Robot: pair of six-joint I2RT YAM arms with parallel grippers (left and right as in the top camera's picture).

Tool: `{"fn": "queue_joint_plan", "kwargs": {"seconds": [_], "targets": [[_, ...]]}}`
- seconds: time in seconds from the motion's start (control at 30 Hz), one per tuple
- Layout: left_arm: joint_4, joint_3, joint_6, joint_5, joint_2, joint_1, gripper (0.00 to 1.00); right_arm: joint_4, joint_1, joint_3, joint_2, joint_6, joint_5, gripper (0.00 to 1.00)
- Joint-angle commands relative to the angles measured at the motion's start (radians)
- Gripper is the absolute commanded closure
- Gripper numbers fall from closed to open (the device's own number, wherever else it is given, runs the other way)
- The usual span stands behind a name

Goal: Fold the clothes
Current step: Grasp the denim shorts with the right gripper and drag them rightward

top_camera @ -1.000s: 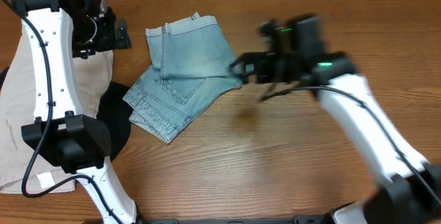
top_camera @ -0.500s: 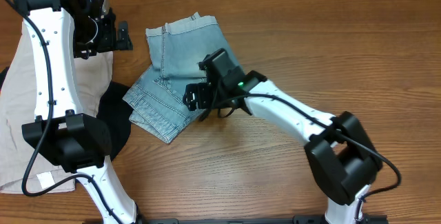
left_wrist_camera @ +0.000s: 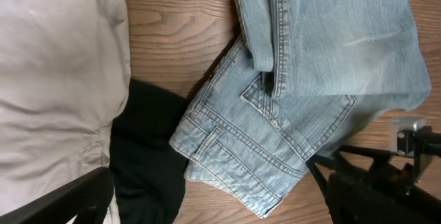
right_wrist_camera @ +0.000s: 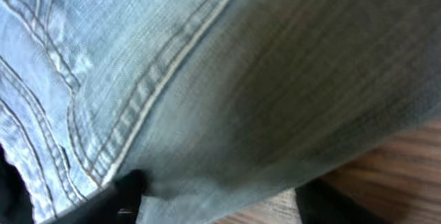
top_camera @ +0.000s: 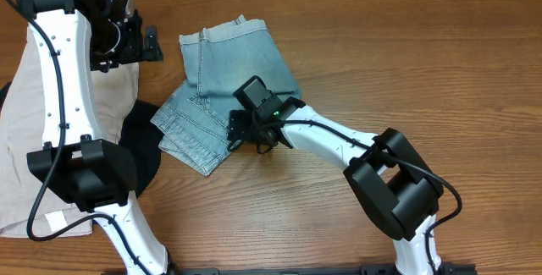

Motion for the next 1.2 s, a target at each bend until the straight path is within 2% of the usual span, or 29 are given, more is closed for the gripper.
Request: {"fn": "queue_joint_plan", "kwargs": {"seconds": [0.0,0.1,0.17,0.33,0.5,0.53,0.57,0.63,0.67,0.73,0.9,1.07,1.17], "targets": [[0.004,0.004,0.023,0.002,0.005,0.000,0.00,0.015,0.000,0.006,0.026,0.036,0.034,0.50],[0.003,0.004,0.023,0.002,0.005,0.000,0.00,0.000,-0.009,0.006,0.026,0.036,0.034,0.81],[0.003,0.004,0.023,0.002,0.005,-0.001,0.00,-0.038,-0.031,0.008,0.019,0.036,0.034,0.94],[0.004,0.004,0.023,0.002,0.005,-0.001,0.00,-0.219,-0.148,0.009,-0.044,0.016,0.027,0.96],[0.007,0.004,0.023,0.003,0.005,-0.015,0.00,-0.425,-0.358,0.009,-0.164,-0.161,-0.040,0.96],[0.008,0.004,0.023,0.002,0.005,-0.018,0.00,-0.451,-0.394,0.009,-0.183,-0.198,-0.055,0.93],[0.009,0.004,0.023,0.003,0.006,-0.024,0.00,-0.475,-0.437,0.009,-0.203,-0.249,-0.084,0.85],[0.011,0.004,0.023,0.002,0.006,-0.035,0.00,-0.506,-0.513,0.009,-0.238,-0.381,-0.187,0.42],[0.015,0.004,0.023,0.002,0.009,-0.042,0.00,-0.523,-0.544,0.009,-0.255,-0.443,-0.233,0.28],[0.022,0.003,0.023,0.002,0.011,-0.052,0.00,-0.556,-0.578,0.009,-0.290,-0.514,-0.254,0.22],[0.057,-0.003,0.022,0.002,0.014,-0.059,0.00,-0.583,-0.508,0.009,-0.360,-0.613,-0.221,0.21],[0.079,-0.003,0.022,0.002,0.029,-0.048,0.00,-0.558,-0.258,0.006,-0.359,-0.613,-0.050,0.19],[0.077,-0.003,0.022,0.002,0.054,-0.027,0.00,-0.502,-0.062,0.006,-0.330,-0.558,0.126,0.12]]}}
